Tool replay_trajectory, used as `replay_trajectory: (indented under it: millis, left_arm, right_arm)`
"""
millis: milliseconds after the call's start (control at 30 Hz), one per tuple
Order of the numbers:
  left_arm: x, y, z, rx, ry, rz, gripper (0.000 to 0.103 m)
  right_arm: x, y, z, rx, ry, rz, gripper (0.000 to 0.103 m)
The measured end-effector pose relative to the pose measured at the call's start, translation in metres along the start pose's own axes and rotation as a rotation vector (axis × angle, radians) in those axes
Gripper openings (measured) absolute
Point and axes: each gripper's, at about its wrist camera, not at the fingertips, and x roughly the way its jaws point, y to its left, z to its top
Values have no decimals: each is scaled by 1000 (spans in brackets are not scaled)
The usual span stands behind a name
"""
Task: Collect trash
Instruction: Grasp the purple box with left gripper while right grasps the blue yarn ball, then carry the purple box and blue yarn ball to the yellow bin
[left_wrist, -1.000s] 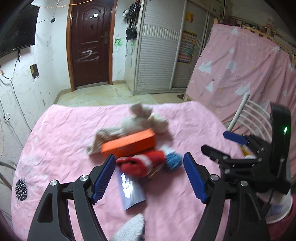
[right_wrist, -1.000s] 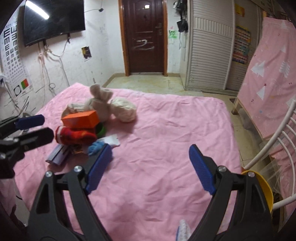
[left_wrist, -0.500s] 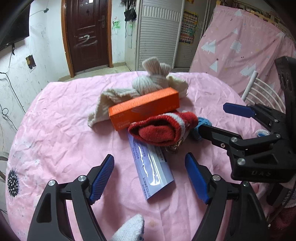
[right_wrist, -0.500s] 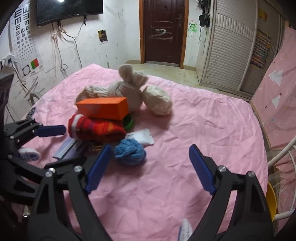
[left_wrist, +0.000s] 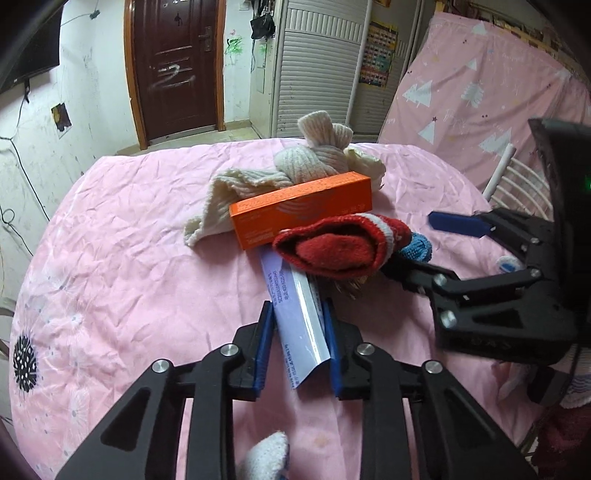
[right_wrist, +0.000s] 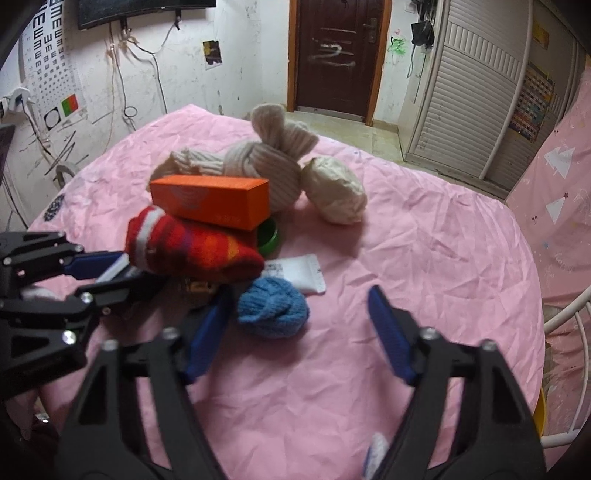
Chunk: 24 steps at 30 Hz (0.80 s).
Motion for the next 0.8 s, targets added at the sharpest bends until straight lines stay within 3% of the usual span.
replay_trajectory:
  millis: [133,167,533,800]
  left_arm:
    - [-6,5,-3,-18,-3,7,15]
    - [-8,7,-4,-23,-6,11,15]
    - [-46,18,-6,-36,-71,64,15]
    - [-85,12,8,-15,-171,106,15]
  right_arm:
    - [3,5,-2,-24,11,-18,33]
    - [2,5,-2,-25,8,-21,31]
    - [-27,-5,-5,12,-68,-22,31]
    - [-57,-23,-11,70,-148,-17,31]
